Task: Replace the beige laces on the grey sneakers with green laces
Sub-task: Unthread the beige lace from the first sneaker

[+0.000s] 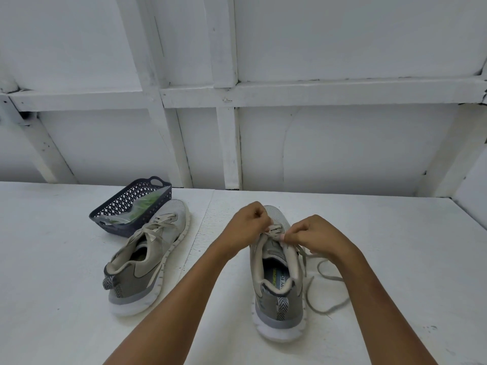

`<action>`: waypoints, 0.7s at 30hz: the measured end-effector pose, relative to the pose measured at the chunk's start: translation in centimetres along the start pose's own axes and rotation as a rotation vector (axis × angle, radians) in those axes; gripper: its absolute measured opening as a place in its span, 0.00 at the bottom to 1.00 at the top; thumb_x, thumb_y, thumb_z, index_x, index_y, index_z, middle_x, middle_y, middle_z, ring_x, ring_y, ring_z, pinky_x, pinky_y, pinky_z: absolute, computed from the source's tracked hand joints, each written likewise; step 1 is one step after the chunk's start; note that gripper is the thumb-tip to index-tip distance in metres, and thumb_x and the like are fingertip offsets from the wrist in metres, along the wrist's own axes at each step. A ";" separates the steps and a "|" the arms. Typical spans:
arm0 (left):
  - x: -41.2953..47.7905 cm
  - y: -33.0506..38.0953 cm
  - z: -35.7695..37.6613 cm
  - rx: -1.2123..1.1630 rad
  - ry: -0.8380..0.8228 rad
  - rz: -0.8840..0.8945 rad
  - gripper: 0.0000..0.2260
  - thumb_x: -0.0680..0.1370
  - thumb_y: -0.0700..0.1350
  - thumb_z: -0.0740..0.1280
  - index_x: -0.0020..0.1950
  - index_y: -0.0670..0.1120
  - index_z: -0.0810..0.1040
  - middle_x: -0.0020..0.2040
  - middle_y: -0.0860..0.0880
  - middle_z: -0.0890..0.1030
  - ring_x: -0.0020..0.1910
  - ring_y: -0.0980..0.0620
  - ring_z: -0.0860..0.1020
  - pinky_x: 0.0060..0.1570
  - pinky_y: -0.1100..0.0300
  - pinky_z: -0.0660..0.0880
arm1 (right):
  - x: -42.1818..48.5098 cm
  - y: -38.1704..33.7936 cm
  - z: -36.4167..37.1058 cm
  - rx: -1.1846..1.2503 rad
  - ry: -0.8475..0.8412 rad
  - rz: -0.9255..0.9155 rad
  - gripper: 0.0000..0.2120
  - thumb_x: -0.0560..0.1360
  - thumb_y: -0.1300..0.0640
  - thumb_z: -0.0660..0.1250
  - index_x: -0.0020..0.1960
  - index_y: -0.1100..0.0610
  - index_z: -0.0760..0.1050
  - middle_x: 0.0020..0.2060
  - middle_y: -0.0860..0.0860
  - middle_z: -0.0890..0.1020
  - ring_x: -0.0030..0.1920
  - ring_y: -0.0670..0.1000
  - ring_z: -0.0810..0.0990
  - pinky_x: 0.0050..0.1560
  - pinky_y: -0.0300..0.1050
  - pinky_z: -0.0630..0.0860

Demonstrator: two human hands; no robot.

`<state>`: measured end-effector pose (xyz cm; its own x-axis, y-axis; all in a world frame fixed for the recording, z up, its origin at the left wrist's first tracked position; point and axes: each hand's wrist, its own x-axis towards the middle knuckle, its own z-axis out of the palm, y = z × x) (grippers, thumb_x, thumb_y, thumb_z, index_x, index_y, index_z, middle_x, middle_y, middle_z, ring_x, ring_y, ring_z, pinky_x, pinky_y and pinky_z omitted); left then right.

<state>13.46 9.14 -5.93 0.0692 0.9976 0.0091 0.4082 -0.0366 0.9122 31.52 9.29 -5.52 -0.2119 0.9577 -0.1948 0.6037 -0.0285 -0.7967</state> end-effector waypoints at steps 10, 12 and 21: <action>0.6 1.0 0.0 0.724 -0.200 0.143 0.06 0.77 0.50 0.69 0.52 0.53 0.83 0.48 0.53 0.78 0.50 0.52 0.74 0.54 0.52 0.70 | 0.5 0.4 -0.4 0.018 -0.023 0.021 0.08 0.72 0.54 0.74 0.39 0.58 0.86 0.34 0.53 0.78 0.37 0.48 0.72 0.37 0.41 0.69; 0.5 0.8 -0.2 0.483 -0.158 0.150 0.04 0.77 0.48 0.71 0.49 0.51 0.84 0.49 0.53 0.80 0.51 0.53 0.76 0.55 0.54 0.72 | 0.4 0.4 -0.5 0.027 -0.034 0.025 0.07 0.73 0.55 0.73 0.38 0.55 0.85 0.34 0.52 0.79 0.36 0.48 0.74 0.36 0.40 0.69; 0.7 1.1 -1.9 -0.173 -0.028 0.020 0.07 0.82 0.44 0.64 0.44 0.47 0.75 0.35 0.51 0.77 0.44 0.52 0.82 0.55 0.52 0.71 | 0.3 0.7 -0.5 0.078 -0.048 0.041 0.11 0.73 0.52 0.73 0.41 0.61 0.84 0.34 0.54 0.76 0.37 0.51 0.72 0.36 0.41 0.67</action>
<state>12.27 9.89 -4.16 0.1024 0.9946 0.0184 0.2435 -0.0430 0.9689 32.28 9.66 -5.83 -0.2259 0.9404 -0.2544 0.5516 -0.0917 -0.8291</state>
